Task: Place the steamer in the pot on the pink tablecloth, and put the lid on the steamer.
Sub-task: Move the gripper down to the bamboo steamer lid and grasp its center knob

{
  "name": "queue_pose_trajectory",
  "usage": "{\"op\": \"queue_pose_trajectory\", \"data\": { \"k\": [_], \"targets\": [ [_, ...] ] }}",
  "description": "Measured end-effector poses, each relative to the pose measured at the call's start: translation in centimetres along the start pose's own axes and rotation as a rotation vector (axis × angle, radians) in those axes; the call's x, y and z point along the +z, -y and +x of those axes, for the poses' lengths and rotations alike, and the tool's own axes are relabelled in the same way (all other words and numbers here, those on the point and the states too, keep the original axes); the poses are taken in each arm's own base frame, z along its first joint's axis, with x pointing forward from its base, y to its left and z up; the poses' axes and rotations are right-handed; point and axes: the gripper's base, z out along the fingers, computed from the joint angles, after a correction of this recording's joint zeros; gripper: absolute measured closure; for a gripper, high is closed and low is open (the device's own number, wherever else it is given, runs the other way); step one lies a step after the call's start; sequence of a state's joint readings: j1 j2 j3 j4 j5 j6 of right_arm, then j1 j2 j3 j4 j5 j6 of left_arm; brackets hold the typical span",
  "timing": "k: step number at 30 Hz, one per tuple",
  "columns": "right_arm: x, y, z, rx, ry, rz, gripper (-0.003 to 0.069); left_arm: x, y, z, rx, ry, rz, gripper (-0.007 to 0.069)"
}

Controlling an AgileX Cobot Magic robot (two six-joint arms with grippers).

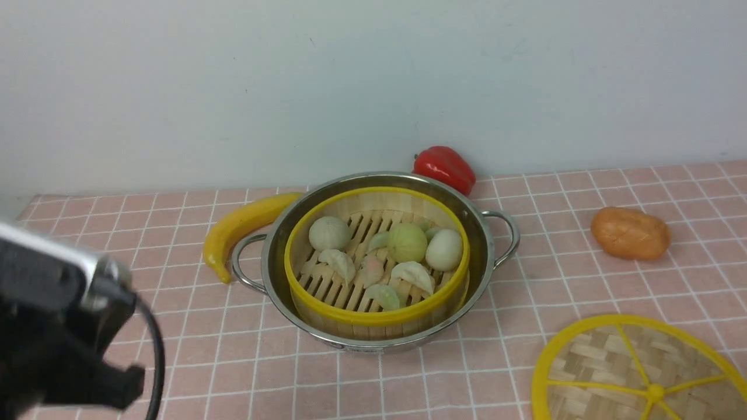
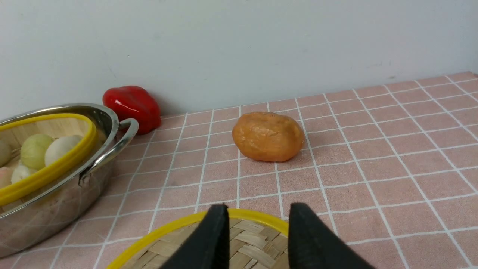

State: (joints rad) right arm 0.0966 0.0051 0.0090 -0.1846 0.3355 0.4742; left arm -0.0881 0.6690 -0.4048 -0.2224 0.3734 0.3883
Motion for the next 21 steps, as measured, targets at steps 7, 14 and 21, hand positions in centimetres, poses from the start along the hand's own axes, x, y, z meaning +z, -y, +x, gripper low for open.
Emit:
{"op": "queue_pose_trajectory", "data": {
  "k": [7, 14, 21],
  "targets": [
    [0.0, 0.0, 0.0, 0.000, 0.000, 0.000, 0.0416, -0.6, 0.5, 7.7, -0.061, 0.009, -0.101, 0.0487],
    [0.0, 0.0, 0.0, 0.000, 0.000, 0.000, 0.0416, -1.7, 1.2, 10.5, -0.053, 0.155, -0.150, 0.0476],
    [0.0, 0.0, 0.0, 0.000, 0.001, -0.001, 0.0416, -2.5, 1.6, 10.7, -0.076, 0.257, -0.143, 0.0470]
  ]
}}
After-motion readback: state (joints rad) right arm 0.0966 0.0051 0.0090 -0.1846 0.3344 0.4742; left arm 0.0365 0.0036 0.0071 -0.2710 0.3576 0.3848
